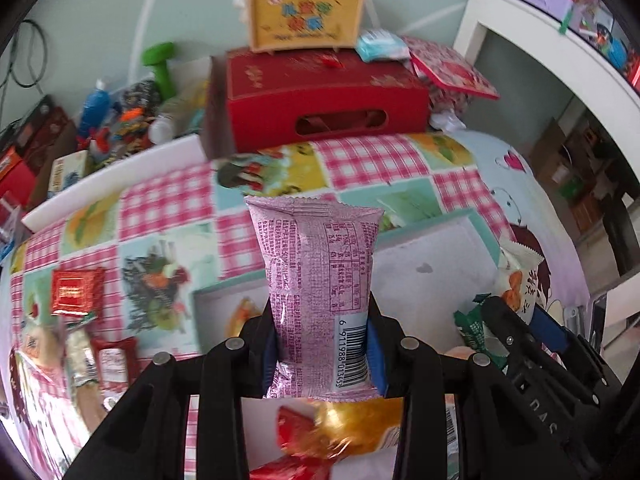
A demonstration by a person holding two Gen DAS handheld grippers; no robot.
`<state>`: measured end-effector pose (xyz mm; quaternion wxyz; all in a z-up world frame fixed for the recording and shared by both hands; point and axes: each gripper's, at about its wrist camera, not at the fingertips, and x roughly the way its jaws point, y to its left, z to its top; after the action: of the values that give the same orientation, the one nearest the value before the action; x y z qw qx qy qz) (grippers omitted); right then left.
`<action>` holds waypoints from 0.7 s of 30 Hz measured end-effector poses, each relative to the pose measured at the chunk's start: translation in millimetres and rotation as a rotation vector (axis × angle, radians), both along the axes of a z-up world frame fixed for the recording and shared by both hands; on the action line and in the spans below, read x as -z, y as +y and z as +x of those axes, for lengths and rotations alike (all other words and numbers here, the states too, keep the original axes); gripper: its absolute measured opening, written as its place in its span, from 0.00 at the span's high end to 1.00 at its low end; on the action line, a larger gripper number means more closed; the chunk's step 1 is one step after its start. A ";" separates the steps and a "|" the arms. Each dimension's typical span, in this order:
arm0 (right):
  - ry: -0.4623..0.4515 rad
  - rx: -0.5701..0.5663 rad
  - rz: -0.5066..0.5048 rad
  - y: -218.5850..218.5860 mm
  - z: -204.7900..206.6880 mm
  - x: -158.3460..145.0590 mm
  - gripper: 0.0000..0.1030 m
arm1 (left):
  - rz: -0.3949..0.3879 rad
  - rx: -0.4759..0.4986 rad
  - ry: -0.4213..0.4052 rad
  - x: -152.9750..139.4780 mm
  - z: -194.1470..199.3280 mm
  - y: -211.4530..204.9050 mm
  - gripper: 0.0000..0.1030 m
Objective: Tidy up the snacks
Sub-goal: 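Lift both held packets and carry them over the white tray, then lower the white red-lettered packet into the tray and open the right tool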
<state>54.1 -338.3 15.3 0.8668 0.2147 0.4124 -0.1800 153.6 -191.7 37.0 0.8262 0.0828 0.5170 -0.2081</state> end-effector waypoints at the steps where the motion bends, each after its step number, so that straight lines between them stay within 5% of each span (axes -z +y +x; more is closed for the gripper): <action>1: 0.002 0.000 0.005 -1.8 0.5 1.8 0.47 | 0.002 0.004 0.008 3.0 0.3 -3.8 0.63; 21: 0.068 0.001 0.017 -13.6 9.3 20.9 0.46 | 0.003 0.006 0.073 32.6 10.8 -33.1 0.59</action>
<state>63.4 -351.9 -5.6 0.8504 0.2159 0.4431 -0.1841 164.4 -224.8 4.4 0.8059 0.0782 0.5469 -0.2128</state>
